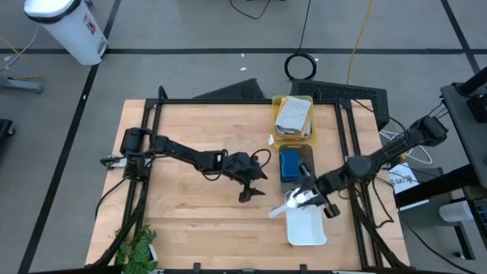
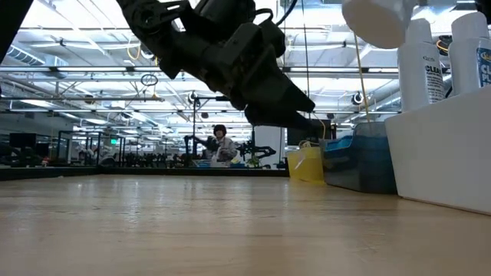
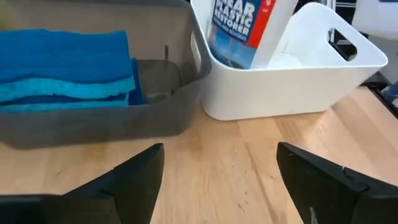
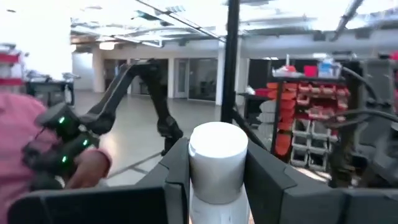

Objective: Pick & Place Kitchen Items
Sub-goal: Put the white plastic restorer bottle into the white bin

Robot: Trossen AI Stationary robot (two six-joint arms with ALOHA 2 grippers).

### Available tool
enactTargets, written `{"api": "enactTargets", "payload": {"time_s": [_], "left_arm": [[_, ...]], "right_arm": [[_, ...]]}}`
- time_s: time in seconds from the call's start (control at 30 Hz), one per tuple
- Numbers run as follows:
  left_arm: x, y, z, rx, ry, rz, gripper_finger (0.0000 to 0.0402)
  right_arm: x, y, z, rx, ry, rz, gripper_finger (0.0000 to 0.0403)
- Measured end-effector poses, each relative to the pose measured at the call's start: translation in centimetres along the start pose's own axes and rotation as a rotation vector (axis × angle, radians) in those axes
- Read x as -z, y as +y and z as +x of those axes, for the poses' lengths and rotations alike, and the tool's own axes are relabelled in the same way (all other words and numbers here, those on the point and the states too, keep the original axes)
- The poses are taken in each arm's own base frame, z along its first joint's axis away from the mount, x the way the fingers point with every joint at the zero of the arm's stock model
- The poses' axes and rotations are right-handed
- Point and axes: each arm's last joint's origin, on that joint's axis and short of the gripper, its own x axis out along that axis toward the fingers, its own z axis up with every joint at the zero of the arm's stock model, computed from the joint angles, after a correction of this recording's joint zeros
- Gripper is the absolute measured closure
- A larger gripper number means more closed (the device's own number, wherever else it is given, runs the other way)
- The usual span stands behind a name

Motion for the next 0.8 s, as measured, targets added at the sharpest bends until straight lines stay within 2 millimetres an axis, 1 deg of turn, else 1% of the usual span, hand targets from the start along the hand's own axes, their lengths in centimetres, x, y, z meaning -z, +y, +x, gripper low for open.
{"api": "enactTargets", "payload": {"time_s": [0.07,0.13,0.2,0.23,0.33,0.47,0.6,0.8], "left_arm": [[0.0,0.0,0.0,-0.015,-0.002,0.004,0.0086],[0.0,0.0,0.0,-0.039,0.001,0.005,0.0087],[0.0,0.1,0.0,-0.066,-0.001,0.005,0.0091],[0.0,0.1,0.0,-0.077,-0.001,0.005,0.0092],[0.0,0.2,0.0,-0.085,-0.001,0.002,0.0095],[0.0,0.1,0.0,-0.079,-0.001,0.004,0.0096],[0.0,0.1,0.0,-0.080,-0.002,0.004,0.0096],[0.0,0.1,0.0,-0.080,-0.003,0.005,0.0096]], "right_arm": [[-0.7,0.4,0.1,-0.023,-0.001,0.037,0.0321],[-1.8,1.0,0.2,-0.094,0.006,0.063,0.0321],[-2.4,1.7,0.1,-0.164,0.064,0.067,0.0321],[-2.3,2.0,0.0,-0.178,0.115,0.063,0.0321],[-1.5,2.9,-0.3,-0.207,0.241,0.061,0.0321],[-0.9,4.3,-0.5,-0.266,0.304,0.061,0.0321],[0.7,5.2,-0.7,-0.232,0.407,0.006,0.0321],[3.1,5.8,-1.0,-0.269,0.480,-0.015,0.0321]]}}
